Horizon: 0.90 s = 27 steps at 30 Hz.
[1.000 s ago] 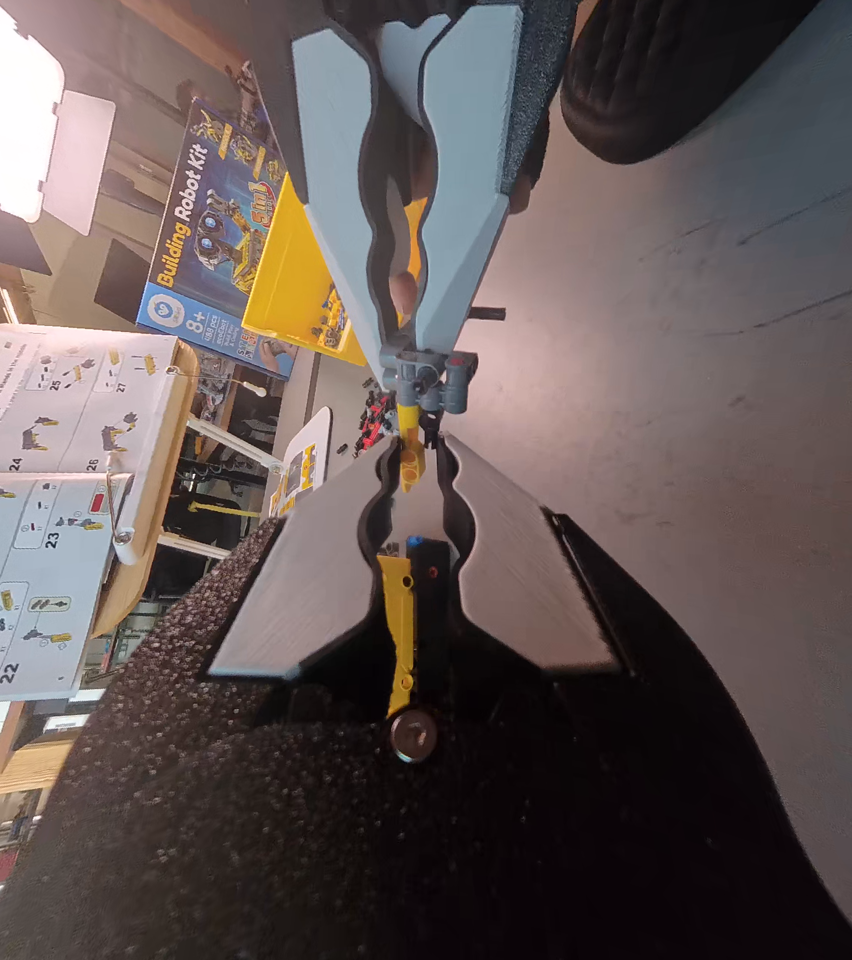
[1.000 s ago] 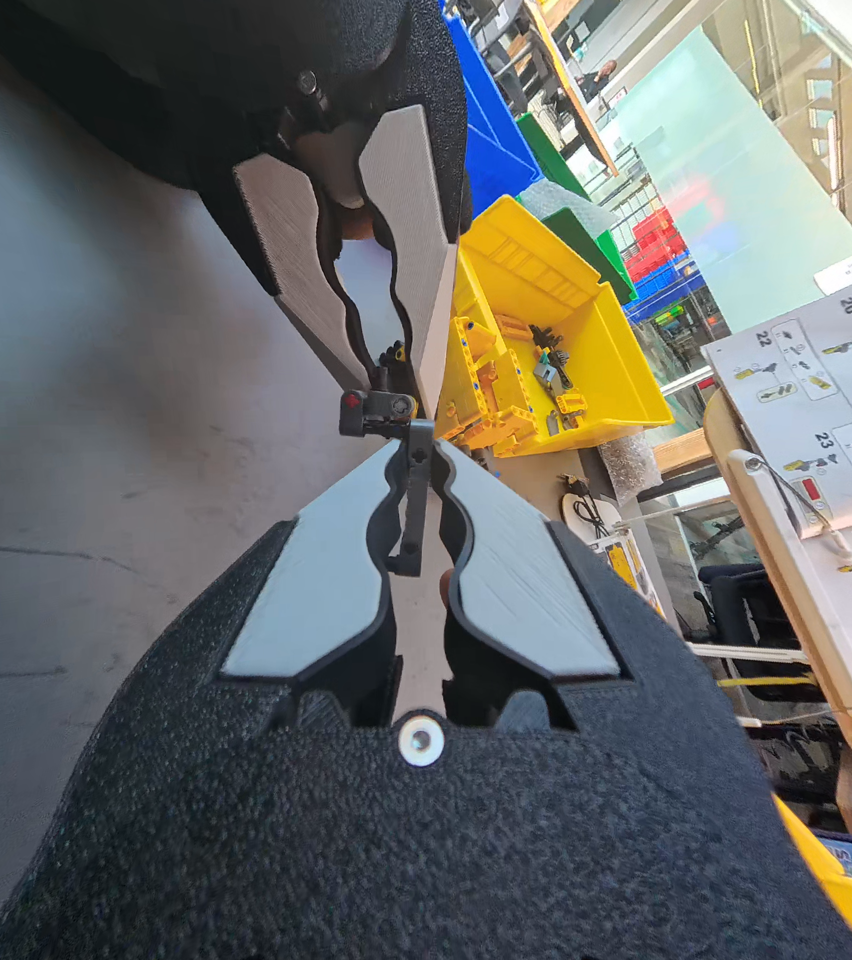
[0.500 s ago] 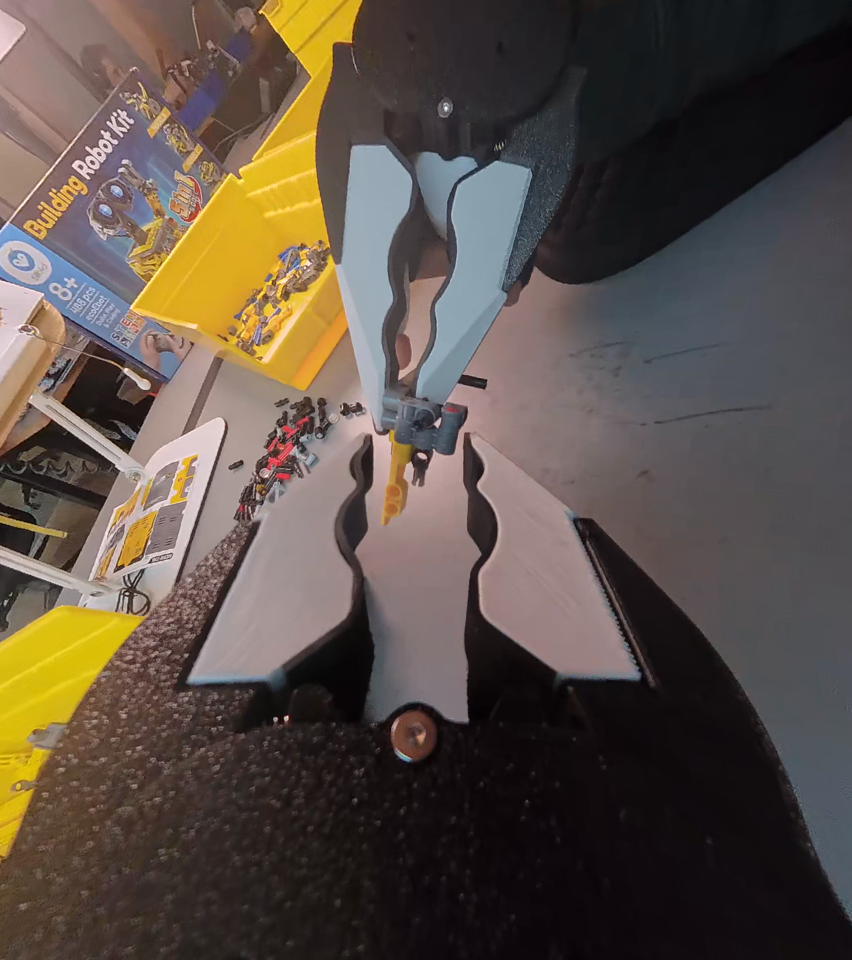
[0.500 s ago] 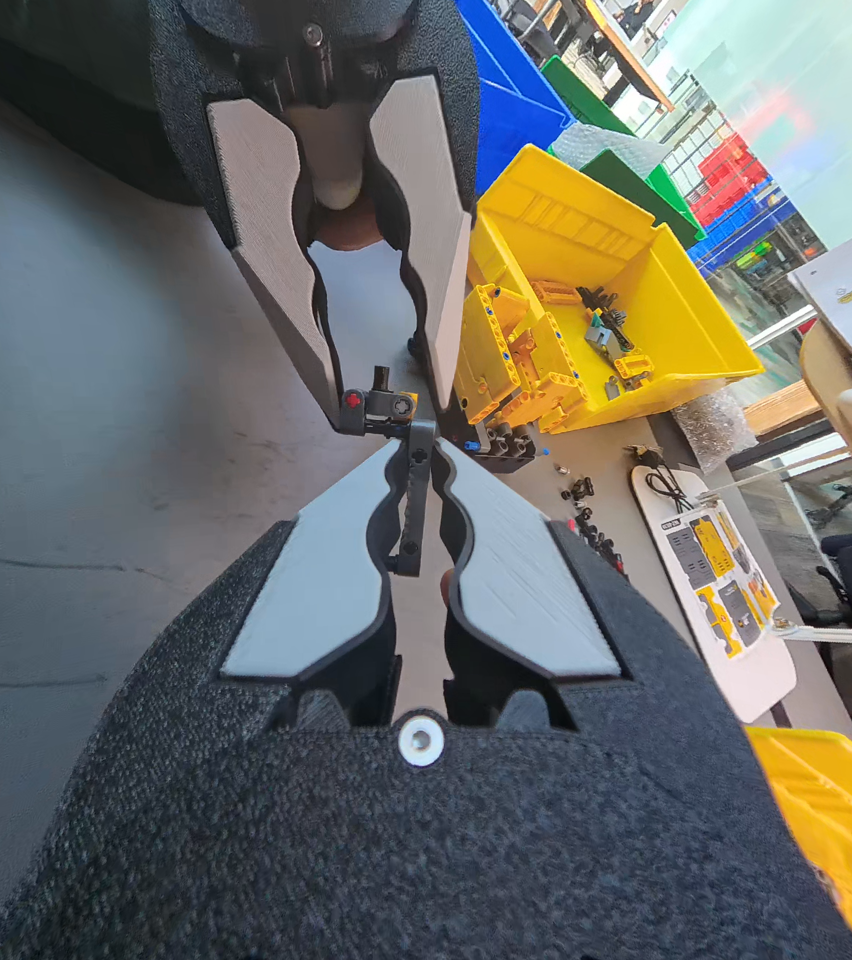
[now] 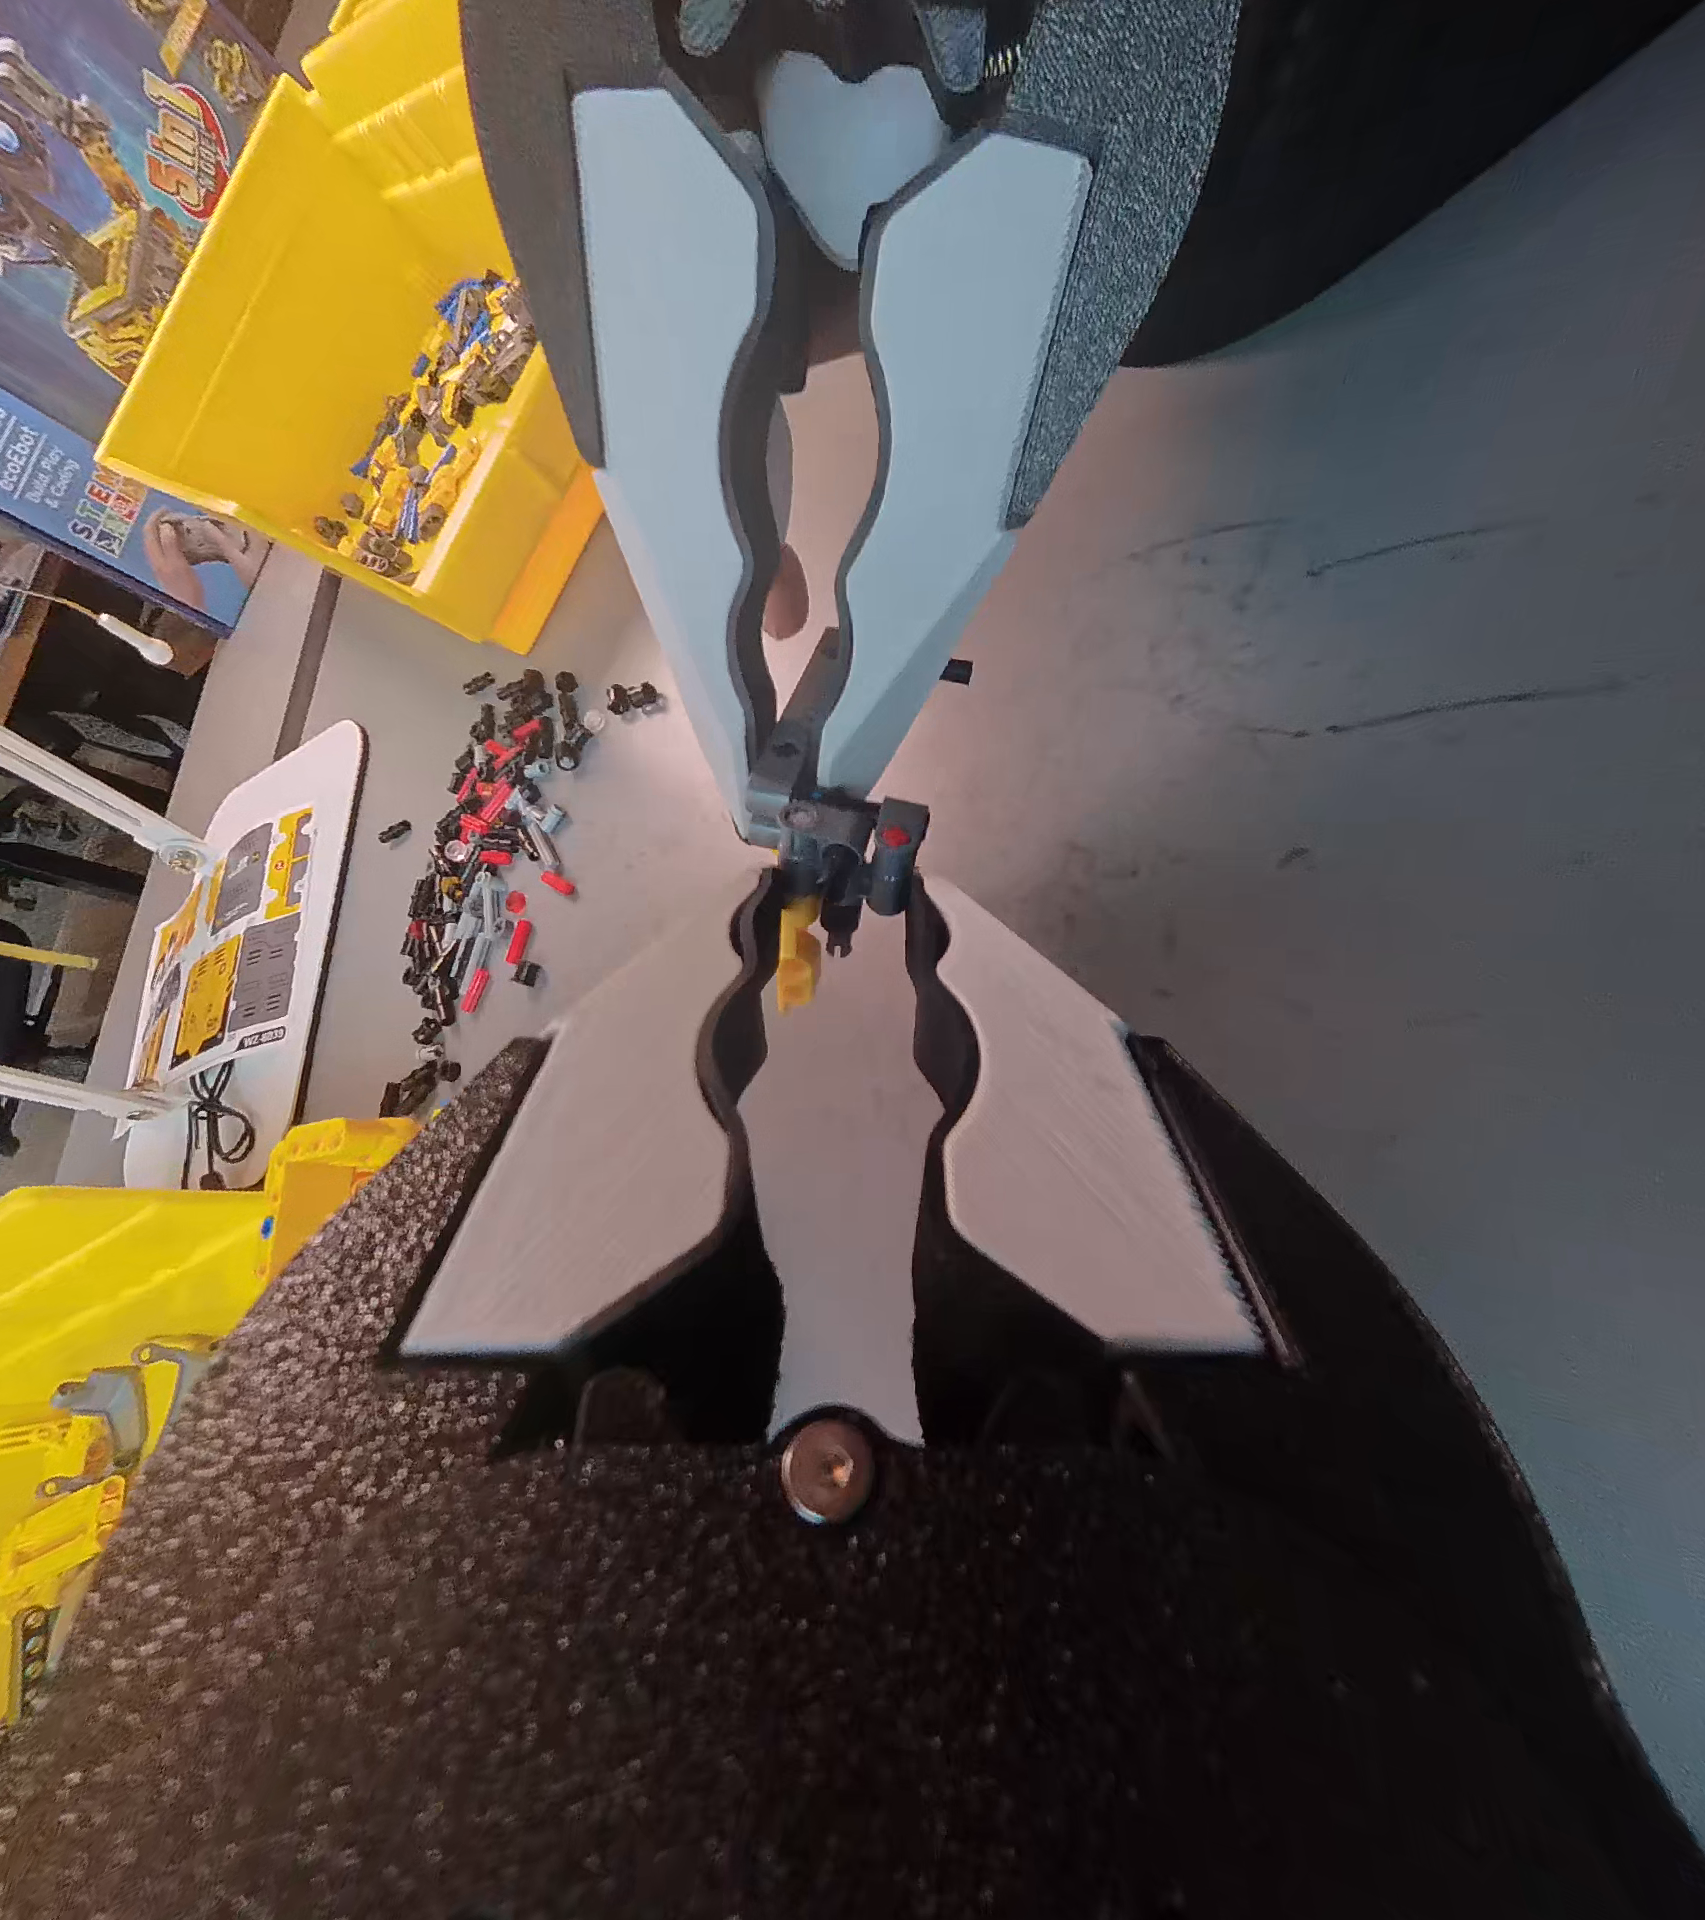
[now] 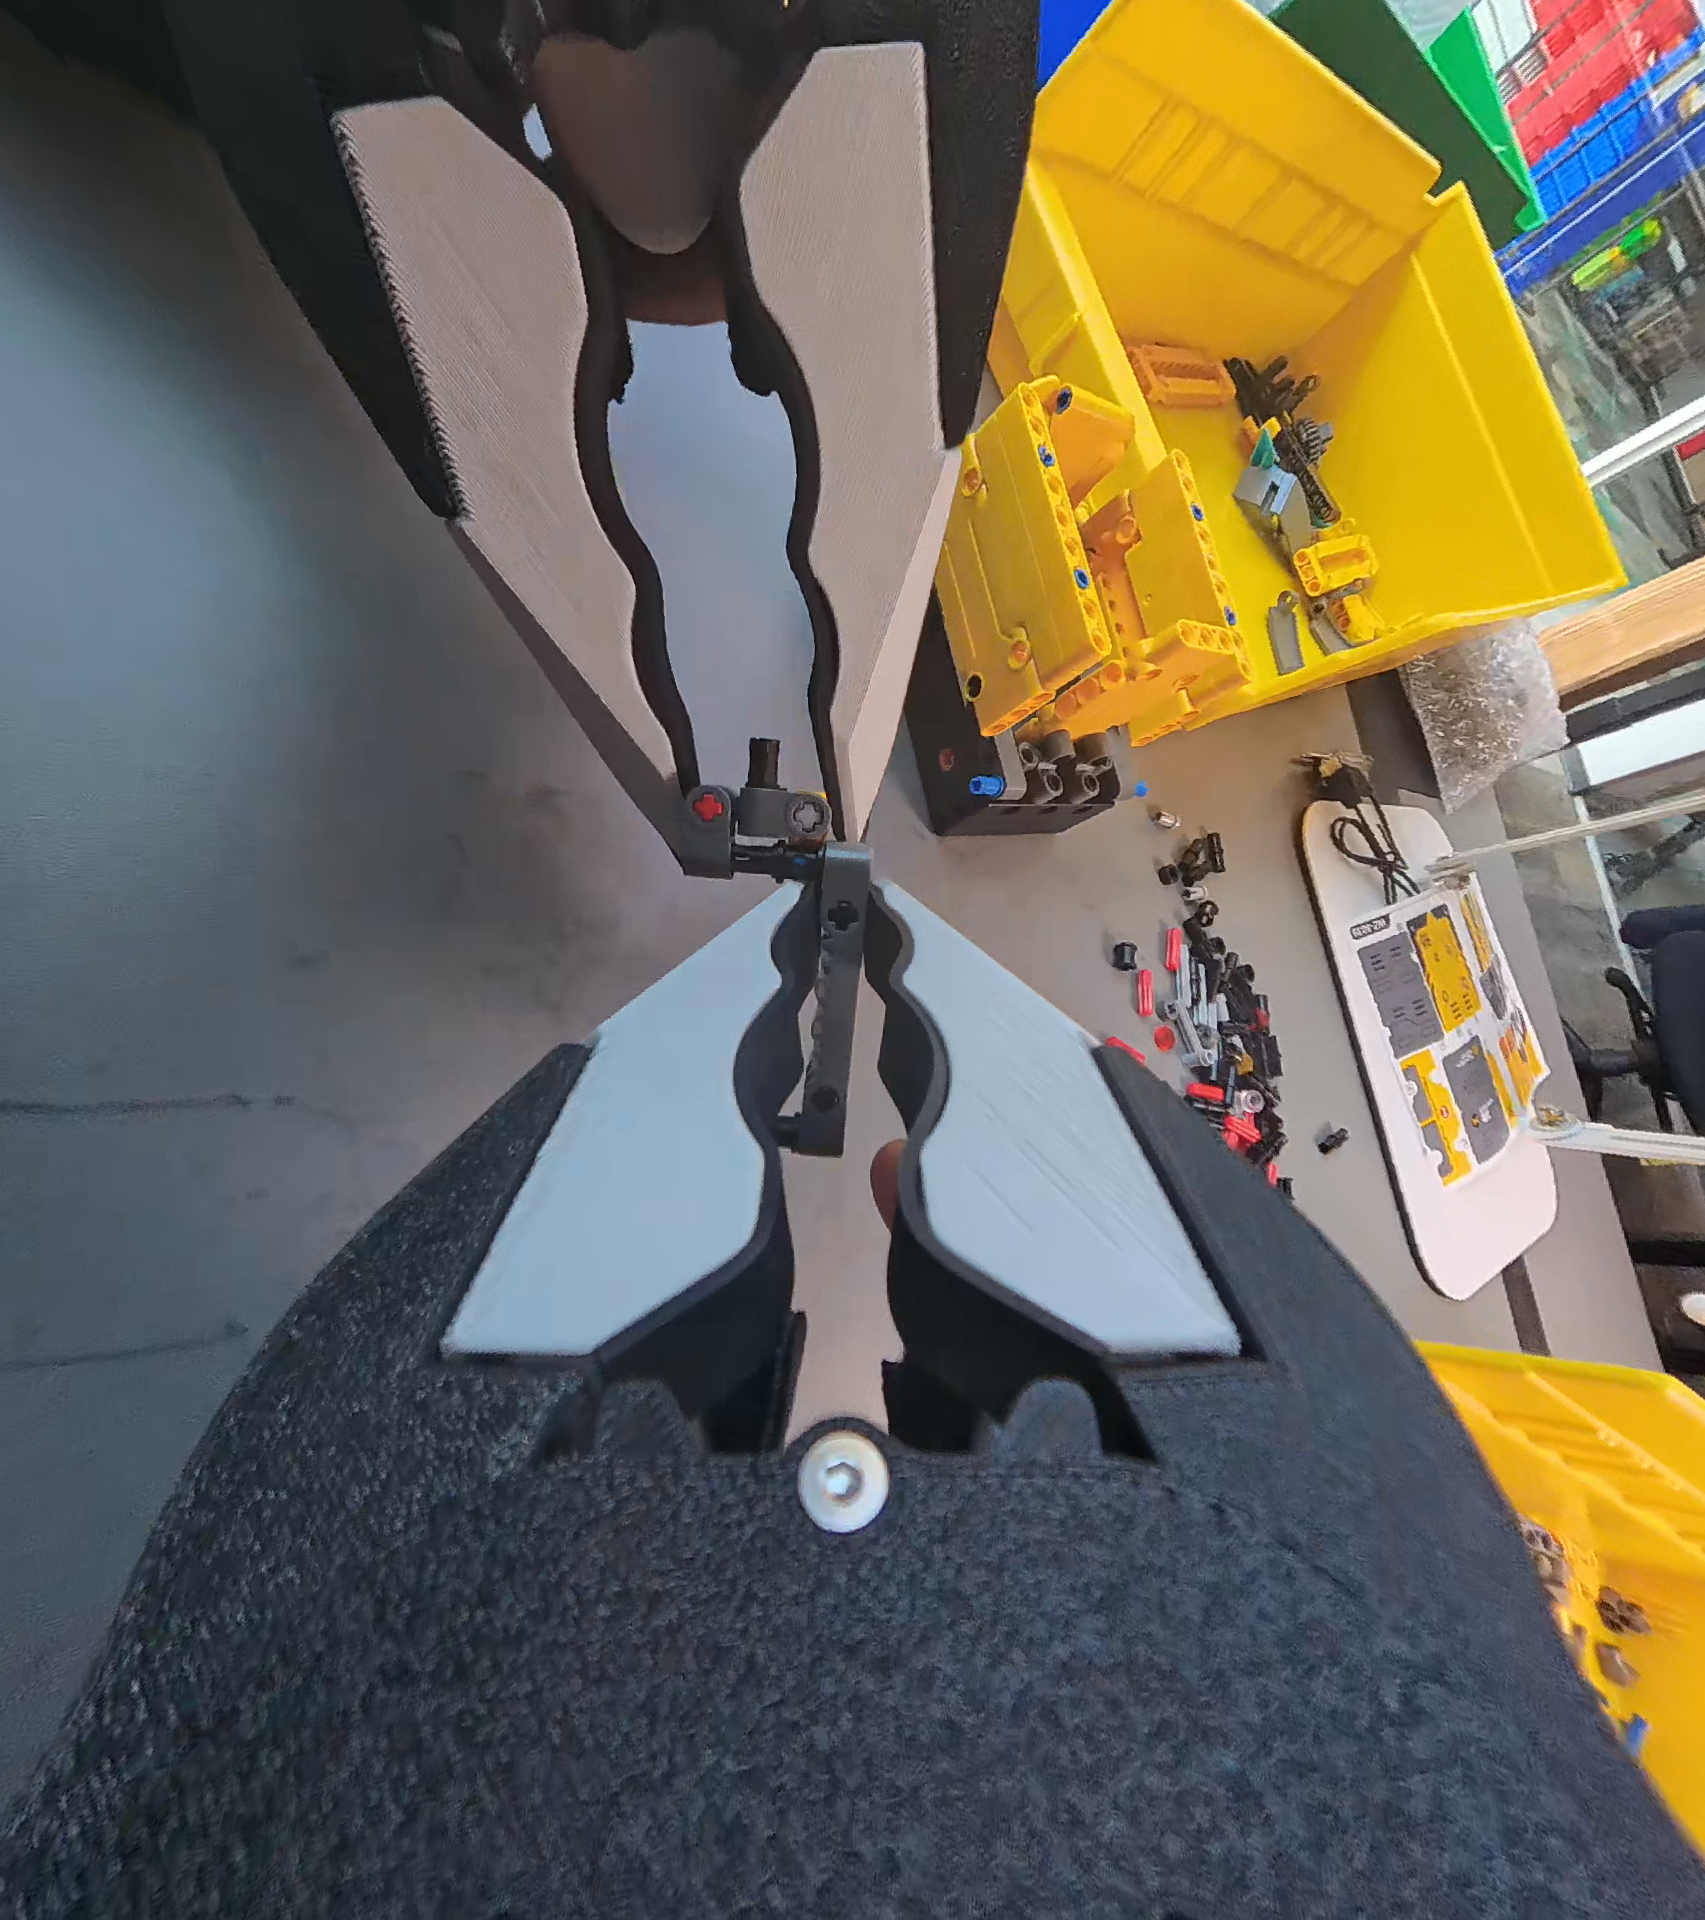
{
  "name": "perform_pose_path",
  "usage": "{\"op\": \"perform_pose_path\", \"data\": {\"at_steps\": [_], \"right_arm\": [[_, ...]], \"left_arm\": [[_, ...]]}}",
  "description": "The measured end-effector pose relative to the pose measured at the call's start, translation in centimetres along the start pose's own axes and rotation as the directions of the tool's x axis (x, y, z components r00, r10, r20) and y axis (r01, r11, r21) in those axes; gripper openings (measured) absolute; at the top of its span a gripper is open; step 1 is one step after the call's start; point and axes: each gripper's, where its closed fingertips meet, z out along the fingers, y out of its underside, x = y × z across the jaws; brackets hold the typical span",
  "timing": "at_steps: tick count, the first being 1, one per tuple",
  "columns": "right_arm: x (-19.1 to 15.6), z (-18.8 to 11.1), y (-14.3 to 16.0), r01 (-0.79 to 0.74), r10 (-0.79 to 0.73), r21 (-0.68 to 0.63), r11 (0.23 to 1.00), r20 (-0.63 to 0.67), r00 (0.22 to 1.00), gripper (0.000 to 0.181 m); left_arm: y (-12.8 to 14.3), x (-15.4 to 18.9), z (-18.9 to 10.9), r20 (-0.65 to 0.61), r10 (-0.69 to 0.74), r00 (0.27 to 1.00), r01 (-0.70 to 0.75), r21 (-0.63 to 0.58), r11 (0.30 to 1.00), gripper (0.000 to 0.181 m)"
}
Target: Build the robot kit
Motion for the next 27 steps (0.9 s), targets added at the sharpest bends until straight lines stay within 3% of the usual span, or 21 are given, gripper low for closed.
{"op": "perform_pose_path", "data": {"at_steps": [13, 21, 27], "right_arm": [[-0.7, 0.9, 1.5, -0.010, 0.010, -0.116, 0.993, 0.003, 1.000, 0.006], [-0.6, -0.1, 1.4, -0.177, 0.178, -0.021, 0.984, 0.144, 0.973, 0.008], [-0.5, -0.9, 0.4, -0.237, 0.223, 0.047, 0.970, 0.198, 0.955, 0.008]], "left_arm": [[1.3, 0.7, 1.3, -0.016, 0.013, 1.000, -0.015, -0.104, 0.994, 0.022], [0.2, 0.3, 0.8, -0.048, -0.107, 0.993, 0.107, 0.010, 0.994, 0.021], [-1.0, 0.2, 0.1, -0.123, -0.235, 0.964, 0.248, 0.104, 0.963, 0.024]]}}
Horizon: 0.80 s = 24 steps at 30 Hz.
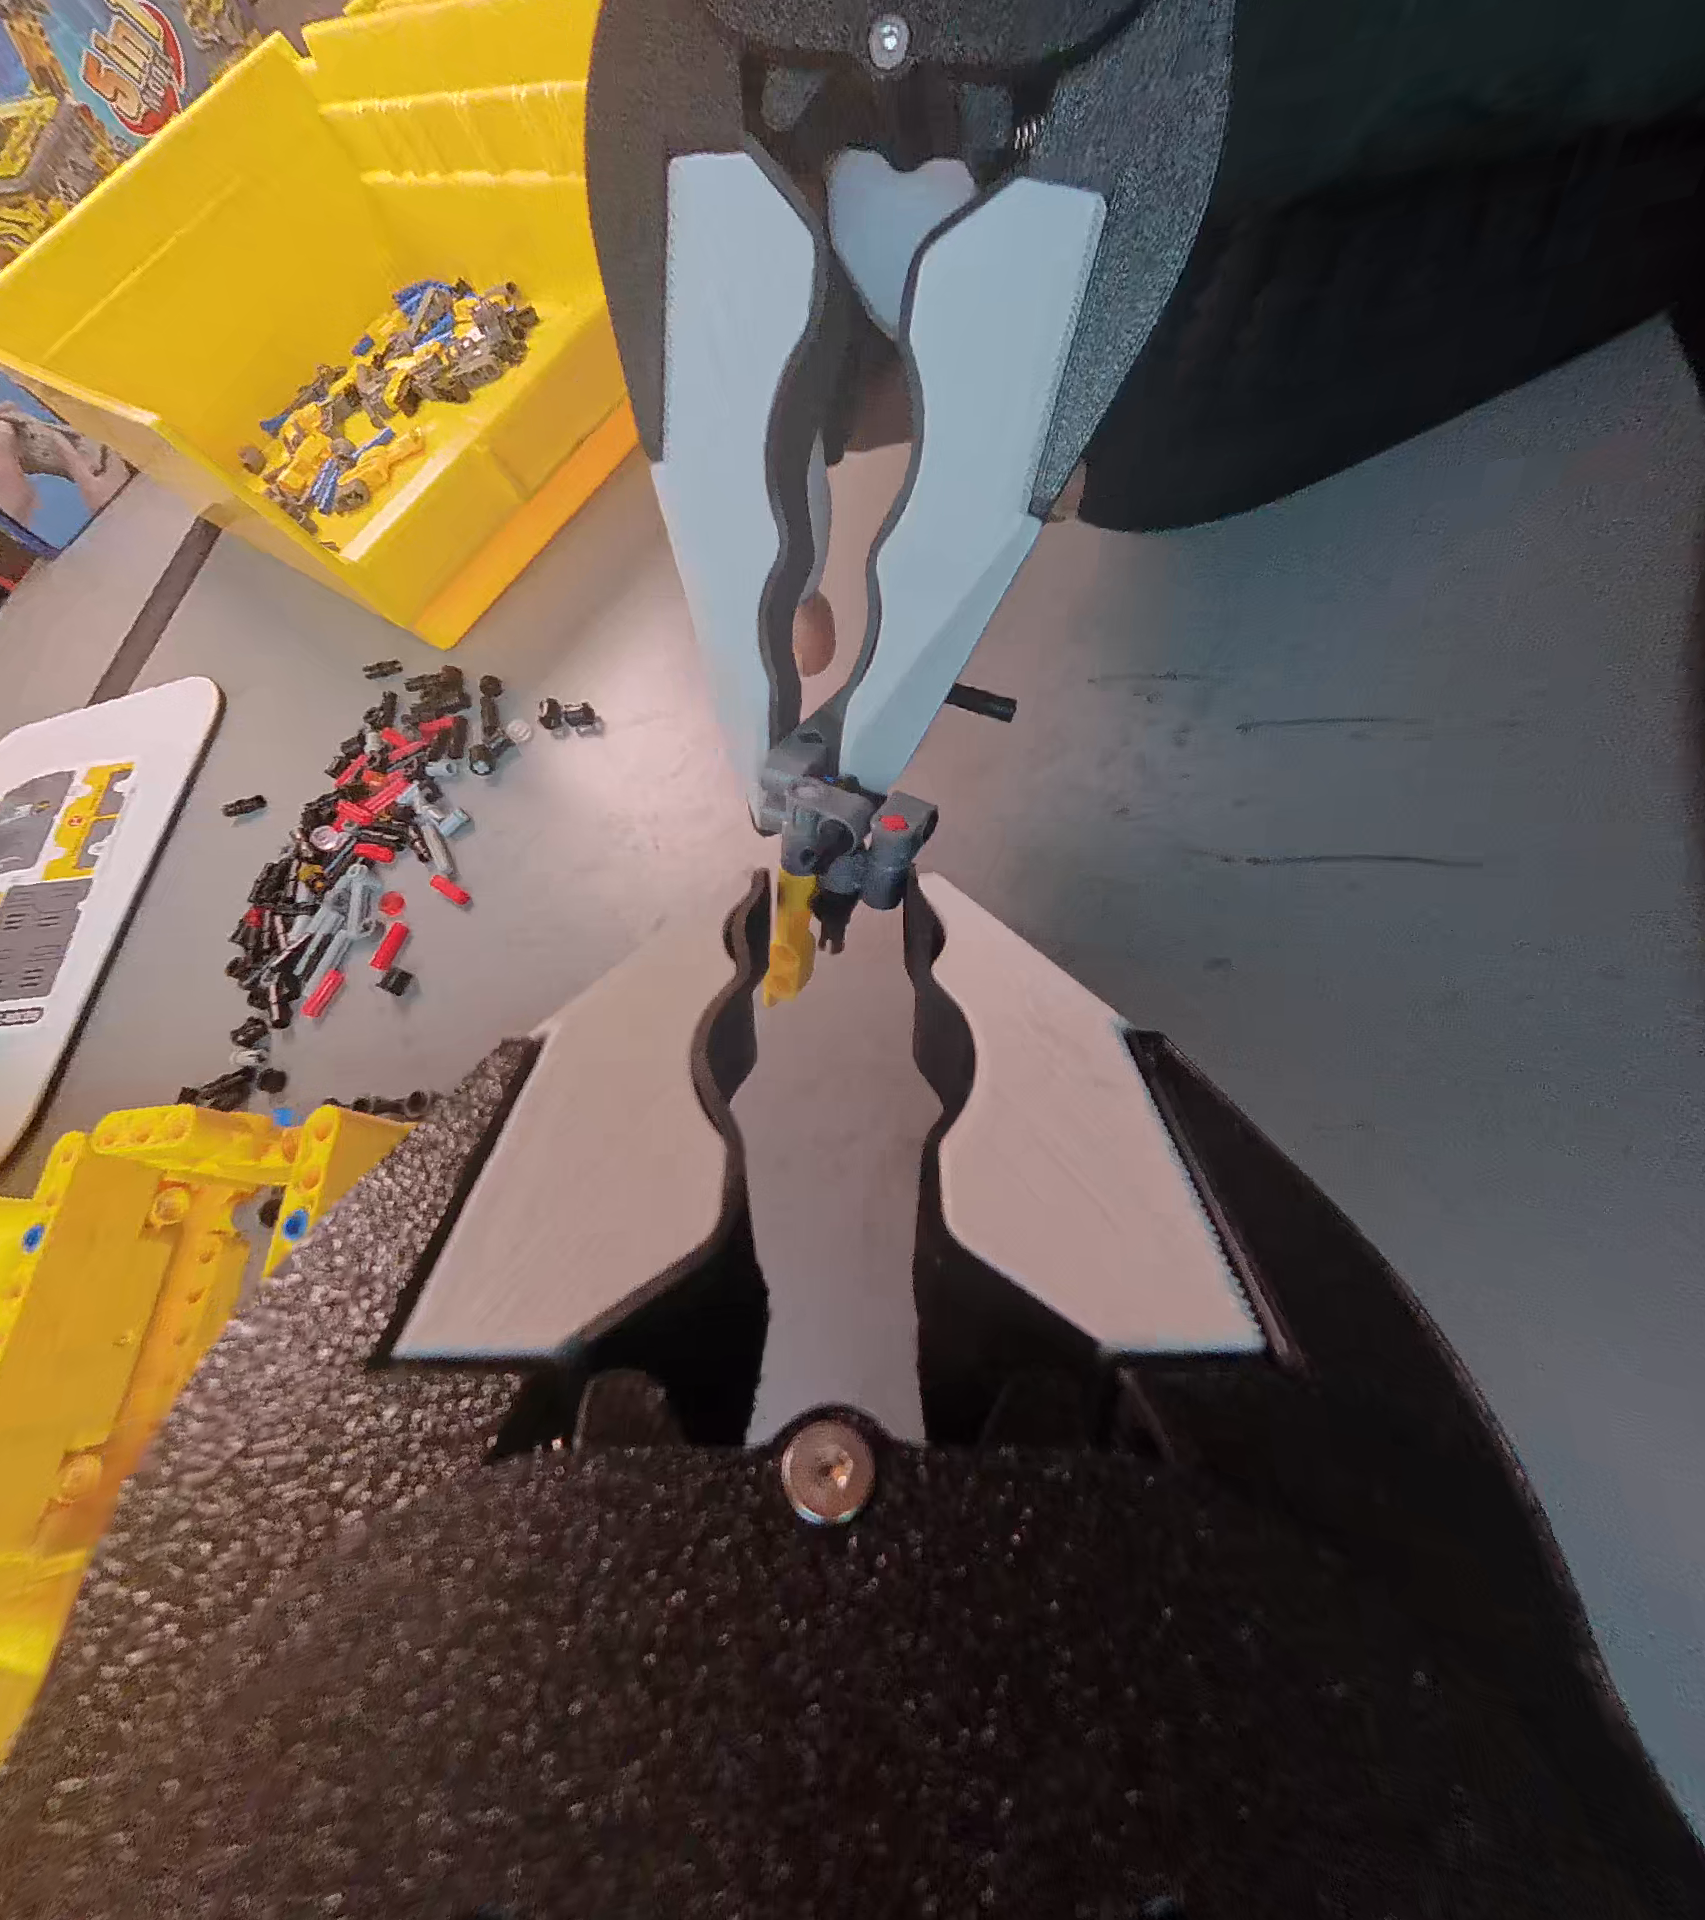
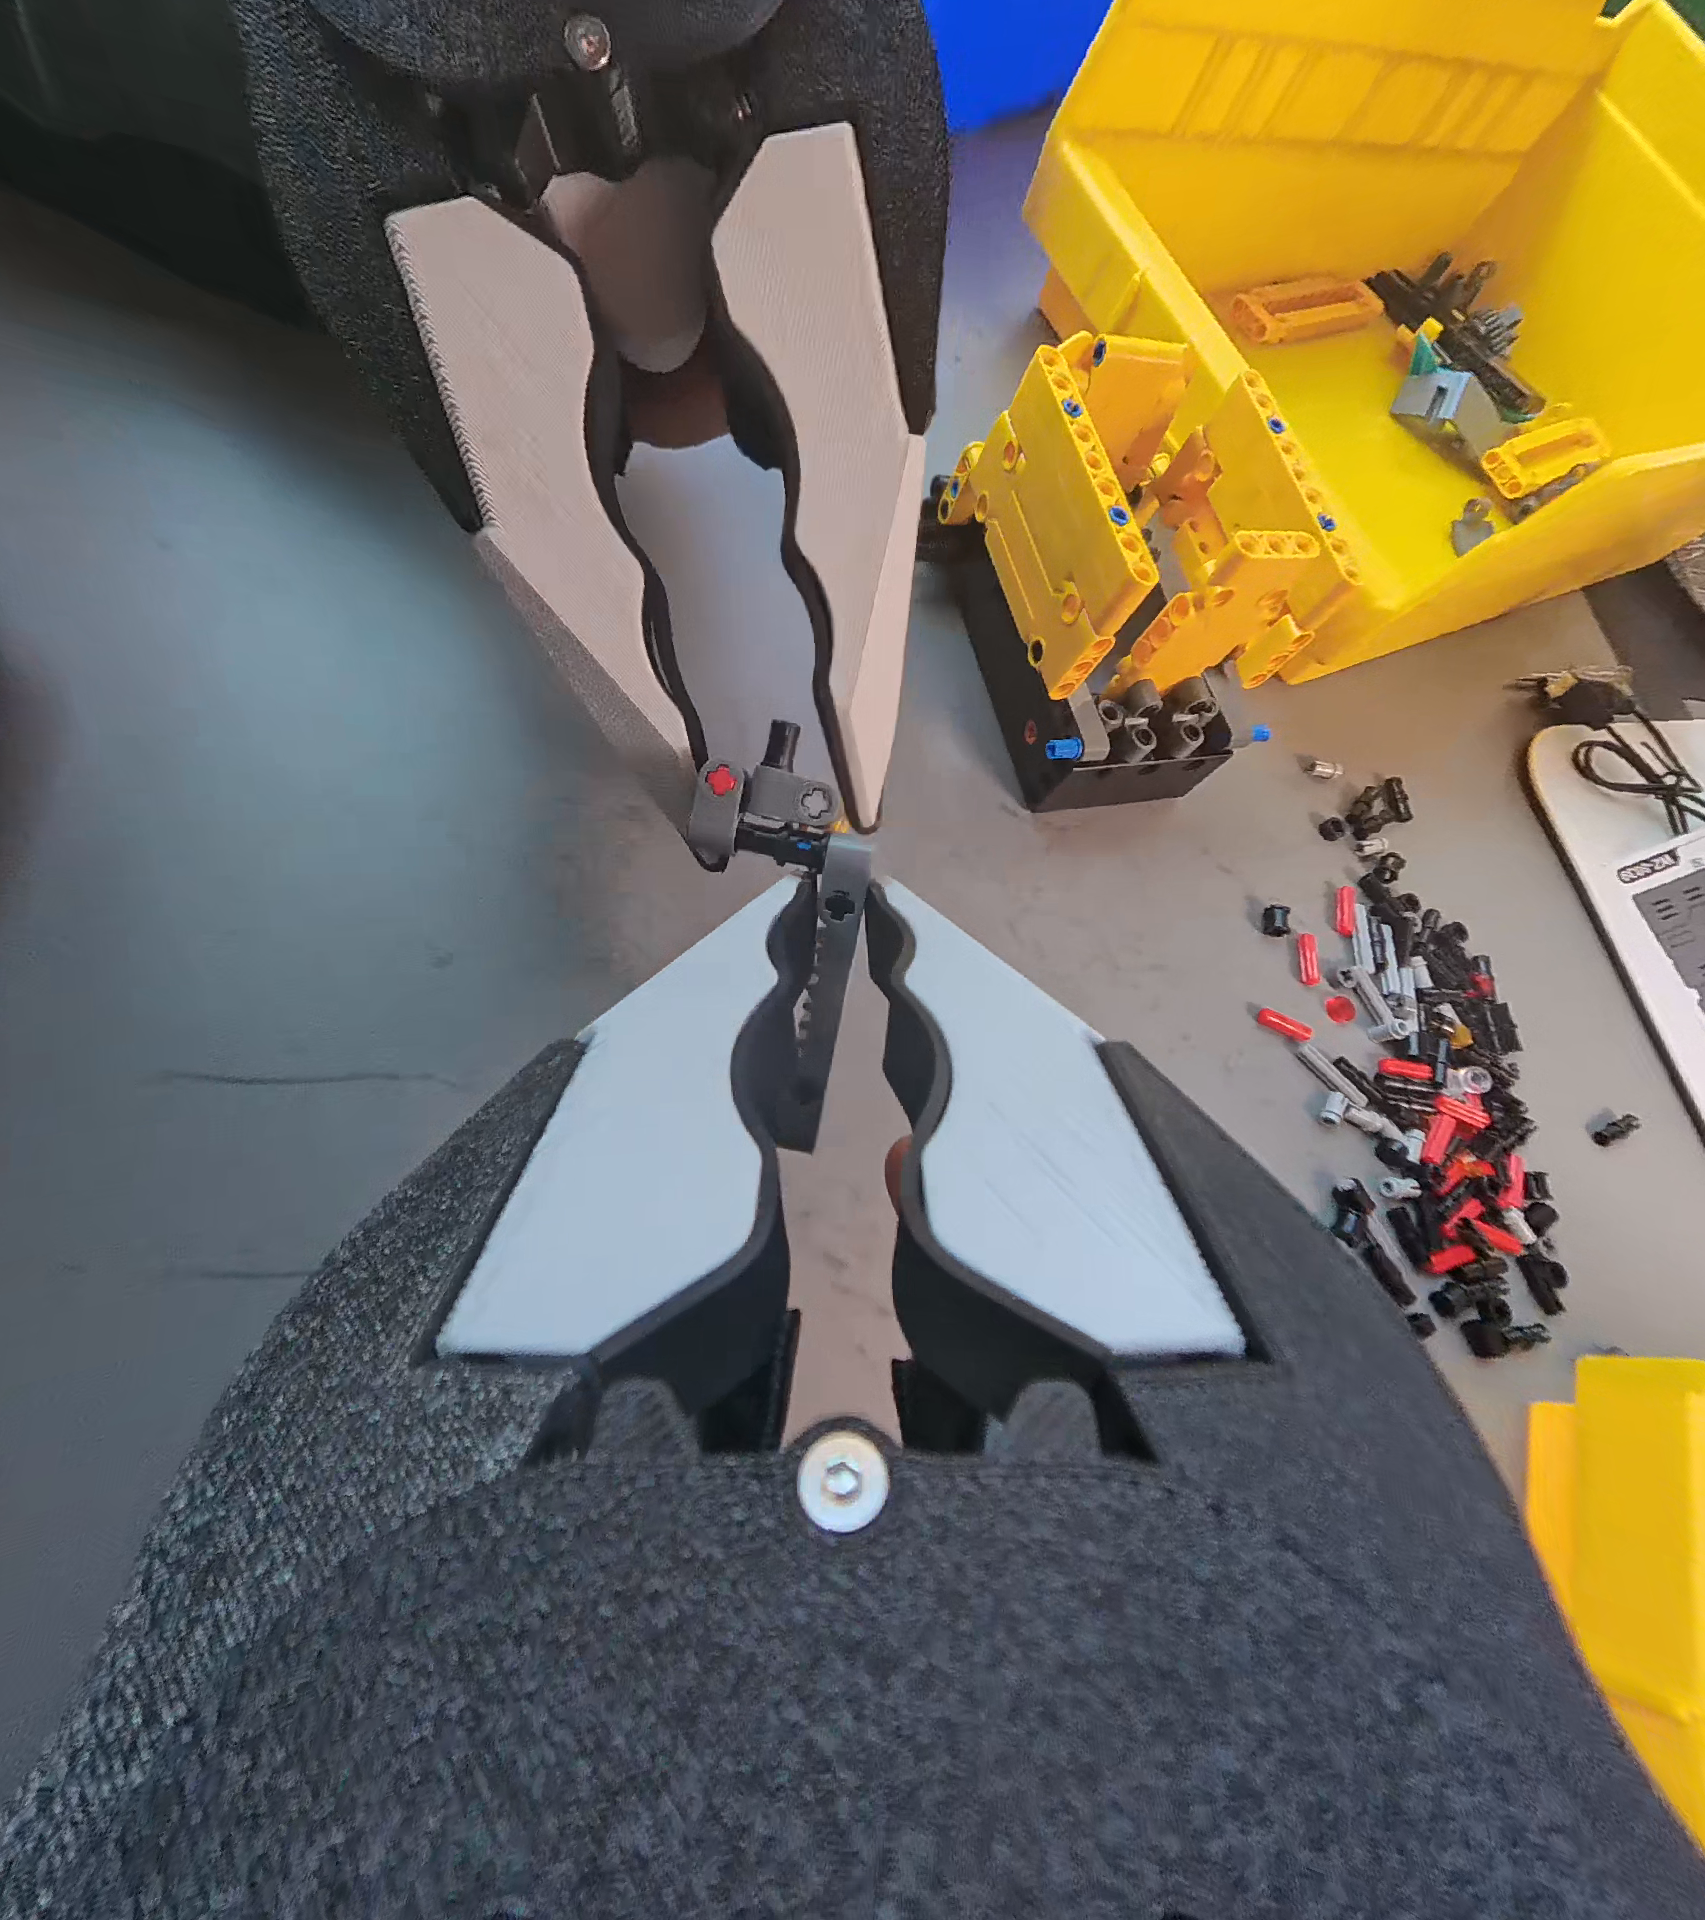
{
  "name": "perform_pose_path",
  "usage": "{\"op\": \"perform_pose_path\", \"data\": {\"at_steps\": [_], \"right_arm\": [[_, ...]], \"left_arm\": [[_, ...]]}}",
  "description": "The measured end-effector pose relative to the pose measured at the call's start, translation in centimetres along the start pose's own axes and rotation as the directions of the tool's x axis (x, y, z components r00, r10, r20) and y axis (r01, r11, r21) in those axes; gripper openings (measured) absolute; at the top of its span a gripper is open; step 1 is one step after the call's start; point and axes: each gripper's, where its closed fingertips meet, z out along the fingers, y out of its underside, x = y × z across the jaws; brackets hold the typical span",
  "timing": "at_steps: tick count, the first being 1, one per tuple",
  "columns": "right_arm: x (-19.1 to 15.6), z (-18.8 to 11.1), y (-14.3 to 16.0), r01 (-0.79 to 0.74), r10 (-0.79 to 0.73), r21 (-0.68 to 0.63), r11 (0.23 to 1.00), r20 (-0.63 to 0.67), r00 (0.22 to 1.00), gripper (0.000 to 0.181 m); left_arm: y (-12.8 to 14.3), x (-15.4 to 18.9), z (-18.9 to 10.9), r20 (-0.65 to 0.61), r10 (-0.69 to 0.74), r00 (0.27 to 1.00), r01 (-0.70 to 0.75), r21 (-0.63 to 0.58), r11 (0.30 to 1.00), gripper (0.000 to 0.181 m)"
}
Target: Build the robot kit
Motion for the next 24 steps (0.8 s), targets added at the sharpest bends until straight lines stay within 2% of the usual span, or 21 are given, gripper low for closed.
{"op": "perform_pose_path", "data": {"at_steps": [6, 9, 12, 14, 16, 18, 21, 24], "right_arm": [[-0.1, -0.6, -1.0, -0.117, 0.107, 0.116, 0.986, 0.091, 0.990, 0.010], [0.0, -1.2, -2.2, -0.201, 0.173, 0.201, 0.959, 0.150, 0.973, 0.018], [0.4, -2.1, -3.4, -0.268, 0.216, 0.291, 0.918, 0.199, 0.956, 0.028], [0.9, -3.0, -4.4, -0.309, 0.239, 0.365, 0.878, 0.226, 0.944, 0.040], [1.6, -3.9, -5.2, -0.365, 0.278, 0.426, 0.828, 0.255, 0.926, 0.045], [2.0, -3.9, -5.3, -0.413, 0.318, 0.437, 0.799, 0.275, 0.907, 0.045], [2.1, -2.7, -4.0, -0.411, 0.339, 0.377, 0.830, 0.244, 0.909, 0.048], [1.6, -2.1, -3.7, -0.429, 0.350, 0.349, 0.833, 0.269, 0.898, 0.053]], "left_arm": [[-1.3, -0.2, -0.8, -0.056, -0.115, 0.992, 0.120, 0.088, 0.989, 0.022], [-1.8, -0.7, -1.4, -0.081, -0.192, 0.978, 0.202, 0.144, 0.969, 0.020], [-2.4, -1.8, -2.3, -0.106, -0.289, 0.951, 0.306, 0.219, 0.927, 0.019], [-2.6, -2.6, -2.9, -0.116, -0.347, 0.931, 0.365, 0.261, 0.893, 0.007], [-2.7, -3.3, -3.4, -0.134, -0.414, 0.900, 0.435, 0.291, 0.852, 0.006], [-2.4, -3.8, -3.3, -0.157, -0.474, 0.866, 0.500, 0.290, 0.816, 0.006], [-1.9, -4.2, -3.3, -0.147, -0.510, 0.848, 0.530, 0.277, 0.802, 0.006], [-1.6, -4.9, -3.4, -0.118, -0.540, 0.834, 0.549, 0.284, 0.786, 0.006]]}}
